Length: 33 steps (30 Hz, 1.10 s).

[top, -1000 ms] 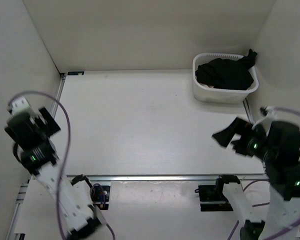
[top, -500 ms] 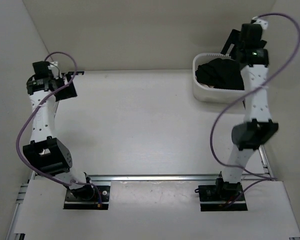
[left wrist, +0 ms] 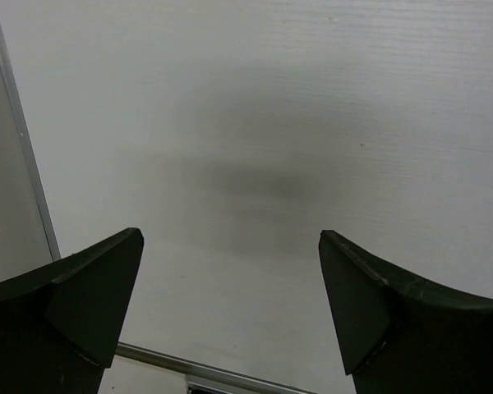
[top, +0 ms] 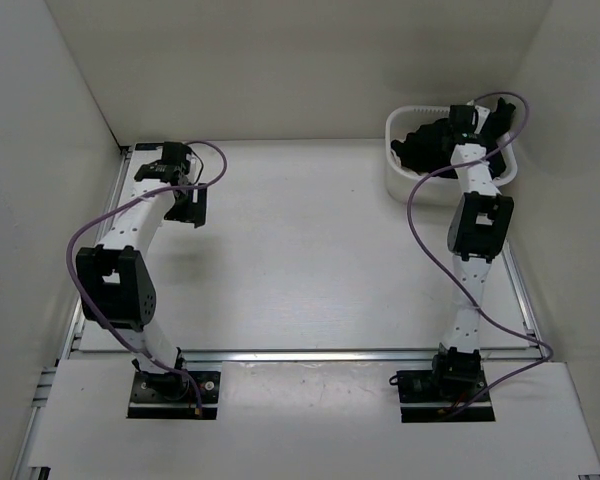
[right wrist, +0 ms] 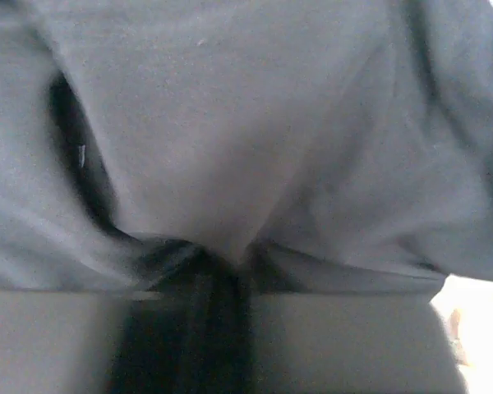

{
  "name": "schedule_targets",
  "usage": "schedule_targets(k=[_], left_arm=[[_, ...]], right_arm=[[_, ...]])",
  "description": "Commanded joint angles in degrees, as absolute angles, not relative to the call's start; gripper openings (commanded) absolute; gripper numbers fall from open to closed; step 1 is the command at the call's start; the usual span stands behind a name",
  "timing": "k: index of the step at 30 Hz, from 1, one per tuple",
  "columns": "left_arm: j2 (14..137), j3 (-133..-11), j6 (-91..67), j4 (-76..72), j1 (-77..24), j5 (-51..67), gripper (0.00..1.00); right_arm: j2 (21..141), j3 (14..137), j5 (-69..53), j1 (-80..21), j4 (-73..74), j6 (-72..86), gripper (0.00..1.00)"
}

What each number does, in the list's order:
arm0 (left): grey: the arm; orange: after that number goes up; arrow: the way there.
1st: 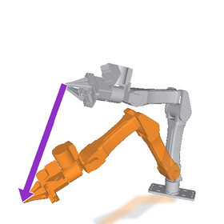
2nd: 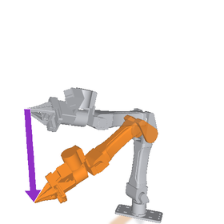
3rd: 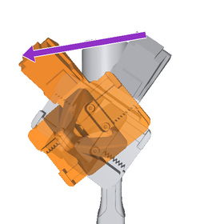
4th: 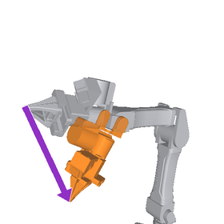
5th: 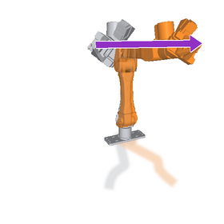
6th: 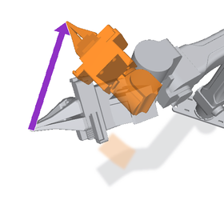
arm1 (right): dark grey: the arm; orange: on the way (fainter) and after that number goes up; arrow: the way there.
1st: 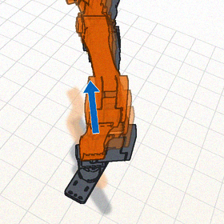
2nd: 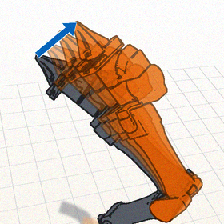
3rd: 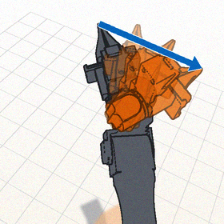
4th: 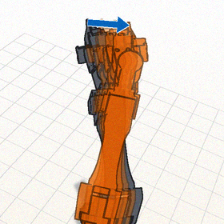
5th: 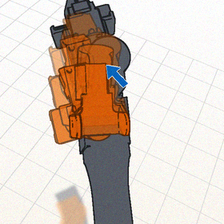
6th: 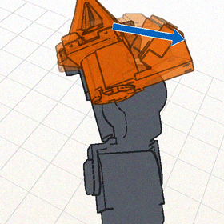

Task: Fold and stack the trousers
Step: Grab the trousers from the pile, then move the trousers to the center of the board

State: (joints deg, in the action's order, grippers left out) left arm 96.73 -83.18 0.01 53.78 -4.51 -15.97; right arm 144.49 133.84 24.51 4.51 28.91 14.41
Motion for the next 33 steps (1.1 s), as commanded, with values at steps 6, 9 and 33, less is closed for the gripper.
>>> schedule_targets(k=[6,9,33], left_arm=[[96.77,-89.12,0.0,53.61,-4.66,-23.73,1.0],[96.77,-91.23,0.0,53.61,-4.66,-23.73,1.0],[99.23,-104.16,0.0,53.61,-1.67,-30.33,1.0]], right_arm=[[123.51,135.45,12.14,7.47,22.68,12.48,0.0],[115.24,135.44,5.65,7.47,19.87,14.41,0.0],[101.58,109.61,-17.21,-31.19,4.12,9.08,0.05]])
